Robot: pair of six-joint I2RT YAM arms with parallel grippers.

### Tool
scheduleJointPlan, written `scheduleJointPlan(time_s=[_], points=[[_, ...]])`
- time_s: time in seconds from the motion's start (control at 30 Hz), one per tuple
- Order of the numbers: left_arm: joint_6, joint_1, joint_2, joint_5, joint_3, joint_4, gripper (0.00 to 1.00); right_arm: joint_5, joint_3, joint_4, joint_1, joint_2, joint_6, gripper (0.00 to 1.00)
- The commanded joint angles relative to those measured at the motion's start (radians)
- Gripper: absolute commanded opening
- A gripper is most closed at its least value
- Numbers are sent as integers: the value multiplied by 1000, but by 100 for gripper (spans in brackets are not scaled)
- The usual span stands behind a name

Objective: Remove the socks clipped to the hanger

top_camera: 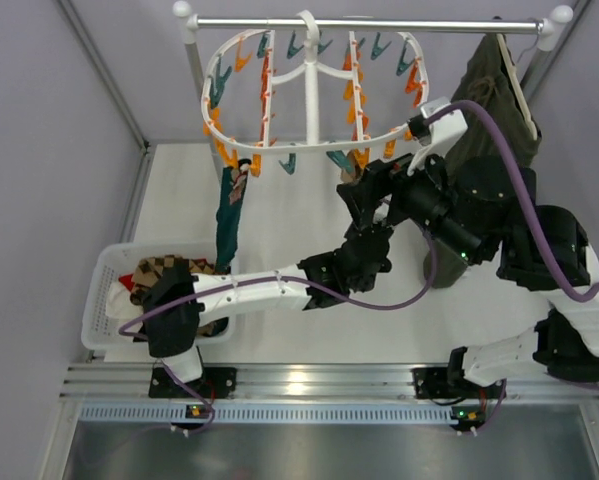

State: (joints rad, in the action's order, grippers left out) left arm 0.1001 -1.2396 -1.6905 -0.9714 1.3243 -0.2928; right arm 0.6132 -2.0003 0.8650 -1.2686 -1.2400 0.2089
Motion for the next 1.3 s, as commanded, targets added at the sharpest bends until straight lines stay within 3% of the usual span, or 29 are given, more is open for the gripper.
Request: scheduleJointPlan(time_s=[0.0, 0.47, 0.57, 1.07, 1.27], points=[[116, -8, -55, -33, 96, -45, 0, 101, -95, 141, 2, -90, -22, 82], [148, -14, -127, -24, 165, -45, 0, 502, -101, 78, 14, -260, -141, 77], [148, -14, -129, -18, 174, -45, 0, 508, -94, 77, 55, -288, -144, 76], [144, -15, -118, -4, 176, -45, 0, 559, 32, -245, 175, -369, -348, 72], [141, -15, -106, -1, 158, -45, 0, 603, 164, -460, 181, -332, -445, 63]])
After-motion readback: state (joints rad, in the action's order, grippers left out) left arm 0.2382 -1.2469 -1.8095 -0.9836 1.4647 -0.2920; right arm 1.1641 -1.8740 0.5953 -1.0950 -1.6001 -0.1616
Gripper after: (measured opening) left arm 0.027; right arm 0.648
